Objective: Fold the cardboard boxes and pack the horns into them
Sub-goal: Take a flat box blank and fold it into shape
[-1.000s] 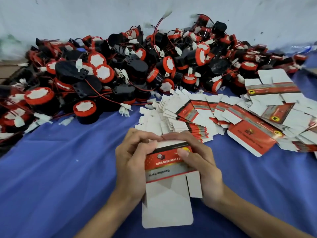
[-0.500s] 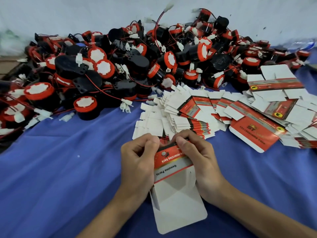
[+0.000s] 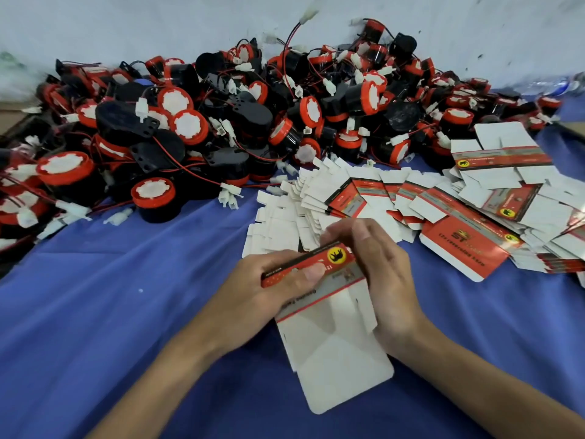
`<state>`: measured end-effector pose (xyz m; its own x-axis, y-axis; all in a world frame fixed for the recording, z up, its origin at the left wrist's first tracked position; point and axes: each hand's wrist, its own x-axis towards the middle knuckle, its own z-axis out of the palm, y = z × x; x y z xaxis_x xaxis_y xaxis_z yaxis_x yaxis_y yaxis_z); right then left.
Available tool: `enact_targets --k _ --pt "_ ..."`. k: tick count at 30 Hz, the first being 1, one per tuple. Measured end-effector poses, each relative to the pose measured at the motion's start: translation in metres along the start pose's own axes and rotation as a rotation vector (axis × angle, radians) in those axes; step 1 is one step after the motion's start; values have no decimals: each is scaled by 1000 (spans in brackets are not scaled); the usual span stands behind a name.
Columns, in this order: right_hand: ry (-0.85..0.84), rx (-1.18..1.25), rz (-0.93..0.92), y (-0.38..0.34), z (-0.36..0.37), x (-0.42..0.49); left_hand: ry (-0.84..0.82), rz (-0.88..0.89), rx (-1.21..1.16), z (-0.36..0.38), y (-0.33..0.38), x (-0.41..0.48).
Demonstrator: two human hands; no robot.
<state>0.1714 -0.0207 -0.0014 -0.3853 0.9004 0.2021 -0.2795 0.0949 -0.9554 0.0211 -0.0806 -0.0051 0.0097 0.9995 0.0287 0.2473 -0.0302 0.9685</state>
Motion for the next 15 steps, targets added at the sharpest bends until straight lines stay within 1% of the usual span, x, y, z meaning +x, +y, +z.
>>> enact_targets --k 1,3,4,5,6,7,8,10,11,13,15 --pt "23 116 54 -1 -2 3 8 -30 -115 0 0 1" --pt "67 335 94 -3 -7 7 49 -66 -527 3 -1 5" --pt "74 367 82 -3 -10 9 76 -39 -736 2 -2 7" --pt "59 367 72 -3 -10 10 103 3 -887 2 -3 9" --pt "26 337 67 -1 -10 9 128 40 -959 1 -4 11" --pt "-14 297 66 1 -9 7 142 65 -964 1 -5 11" --pt "-54 211 32 5 -6 3 145 78 -898 1 -6 11" --pt "-128 -27 -113 9 -1 -5 108 83 -675 1 -12 10" --pt "-140 -85 -159 11 0 -7 86 74 -594 -1 -15 10" --pt "-81 -74 -165 8 -1 -7 71 75 -469 -13 -16 8" --pt "-3 -104 -205 6 -5 0 73 89 -278 -28 -15 7"
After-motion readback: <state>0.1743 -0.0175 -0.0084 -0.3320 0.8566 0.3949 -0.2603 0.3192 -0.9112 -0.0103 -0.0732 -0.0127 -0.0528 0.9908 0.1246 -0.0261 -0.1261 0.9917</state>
